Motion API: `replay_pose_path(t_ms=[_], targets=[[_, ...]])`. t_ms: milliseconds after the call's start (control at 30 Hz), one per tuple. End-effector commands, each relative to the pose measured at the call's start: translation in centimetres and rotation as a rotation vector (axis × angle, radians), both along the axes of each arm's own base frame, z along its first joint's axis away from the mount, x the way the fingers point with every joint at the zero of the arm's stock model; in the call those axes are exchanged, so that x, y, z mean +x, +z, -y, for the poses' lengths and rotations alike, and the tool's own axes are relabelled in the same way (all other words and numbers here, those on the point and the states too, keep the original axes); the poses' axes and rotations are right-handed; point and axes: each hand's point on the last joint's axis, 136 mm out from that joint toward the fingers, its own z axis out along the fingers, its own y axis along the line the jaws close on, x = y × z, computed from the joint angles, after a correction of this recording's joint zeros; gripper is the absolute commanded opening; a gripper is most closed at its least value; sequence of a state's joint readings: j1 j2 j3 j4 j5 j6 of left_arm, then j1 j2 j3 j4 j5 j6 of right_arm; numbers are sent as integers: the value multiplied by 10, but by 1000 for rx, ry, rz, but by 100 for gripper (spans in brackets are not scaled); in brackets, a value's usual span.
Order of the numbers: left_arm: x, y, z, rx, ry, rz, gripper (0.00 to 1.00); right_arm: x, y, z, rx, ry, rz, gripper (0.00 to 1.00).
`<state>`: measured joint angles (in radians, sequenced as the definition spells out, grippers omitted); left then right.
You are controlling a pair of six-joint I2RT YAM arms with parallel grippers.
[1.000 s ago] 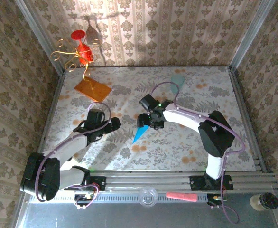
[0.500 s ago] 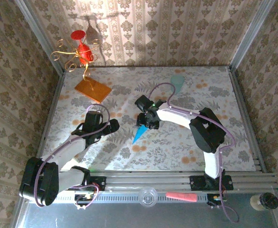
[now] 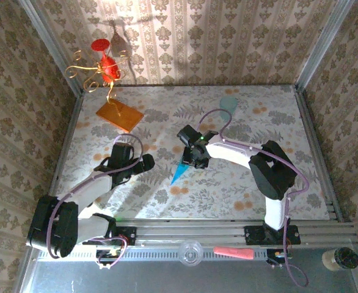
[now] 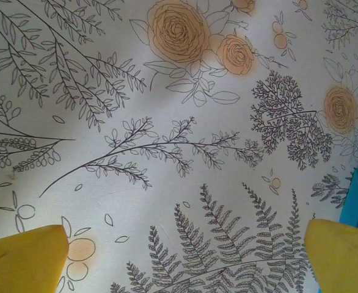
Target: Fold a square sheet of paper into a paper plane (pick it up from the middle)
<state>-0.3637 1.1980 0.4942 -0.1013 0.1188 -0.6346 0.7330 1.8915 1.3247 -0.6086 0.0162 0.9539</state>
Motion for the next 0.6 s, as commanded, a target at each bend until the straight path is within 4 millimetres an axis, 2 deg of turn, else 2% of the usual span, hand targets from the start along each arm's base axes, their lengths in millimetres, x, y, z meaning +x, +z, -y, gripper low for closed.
replay_pose_path(t_ms=[0,200,333,467,567], targets=[[10,12,5,-21,-12,31,100,2,5,7,1,-37,21,41],[11,13,8,-49,-12,30,100,4,5,4,28,-37,29,26],[11,15,13,-80,-20,31,100,8,13,5,30,-38,62,14],[15,20,13,-119,-15,30,100,15,36,7,39,-9,140,3],[19,27,11,-171,4,46,99,26,64,-3,110,76,234,2]])
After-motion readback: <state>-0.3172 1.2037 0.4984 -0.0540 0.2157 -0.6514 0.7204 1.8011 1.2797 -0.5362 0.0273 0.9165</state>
